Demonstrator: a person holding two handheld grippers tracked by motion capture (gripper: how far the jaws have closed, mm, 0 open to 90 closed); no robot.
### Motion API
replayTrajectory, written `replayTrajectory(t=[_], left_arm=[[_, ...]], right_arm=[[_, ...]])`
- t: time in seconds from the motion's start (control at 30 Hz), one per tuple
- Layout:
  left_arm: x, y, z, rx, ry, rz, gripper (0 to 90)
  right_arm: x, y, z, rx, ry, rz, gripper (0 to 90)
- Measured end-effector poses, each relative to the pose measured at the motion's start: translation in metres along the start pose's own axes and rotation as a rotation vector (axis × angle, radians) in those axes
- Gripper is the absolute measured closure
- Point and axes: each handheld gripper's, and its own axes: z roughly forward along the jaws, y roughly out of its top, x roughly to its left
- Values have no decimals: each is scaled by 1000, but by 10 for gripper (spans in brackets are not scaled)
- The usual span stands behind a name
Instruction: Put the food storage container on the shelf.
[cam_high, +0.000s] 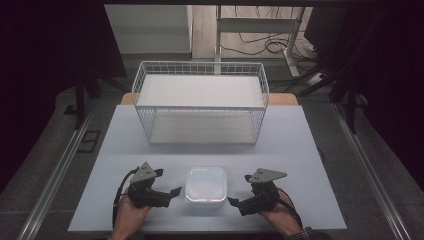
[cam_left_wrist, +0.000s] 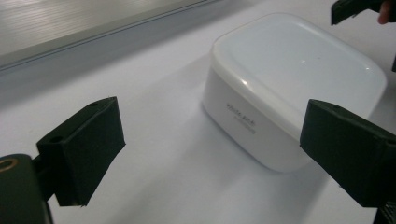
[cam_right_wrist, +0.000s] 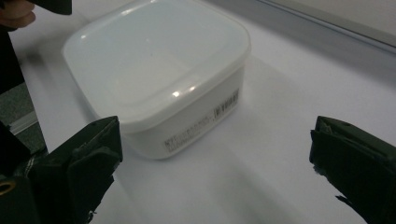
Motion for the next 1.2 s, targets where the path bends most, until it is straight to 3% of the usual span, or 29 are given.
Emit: replayTrajectory(t=[0.27, 0.4, 0.57, 0.63, 0.7, 0.83, 0.9, 1.0, 1.03, 1.1, 1.2], left_arm=[[-9, 14, 7, 14, -34, 28, 54], [-15, 23, 17, 65, -43, 60, 65], [-17, 30, 27, 101, -54, 62, 37], [-15, 32, 31, 101, -82, 40, 32], [-13, 33, 38, 101, -95, 23, 61], [-12, 27, 45, 125, -111, 8, 63], [-11, 23, 46, 121, -142, -20, 77], [-12, 20, 46, 123, -207, -48, 127], [-17, 18, 44, 129, -207, -47, 139], [-22, 17, 38, 139, -194, -49, 167], [-23, 14, 32, 138, -190, -74, 303]], right_arm=[[3, 17, 4, -19, 26, -15, 21], [6, 27, 8, -12, 35, -13, 14], [8, 35, 19, 14, 33, -10, 0], [9, 38, 25, 34, 36, 2, 0], [9, 41, 34, 76, 50, 0, 0], [8, 41, 40, 105, 52, 14, 4], [7, 39, 43, 117, 47, 38, 22], [4, 36, 42, 113, 83, 85, 91], [5, 35, 40, 118, 112, 107, 145], [8, 33, 37, 135, 119, 135, 163], [10, 31, 32, 136, 111, 149, 233]])
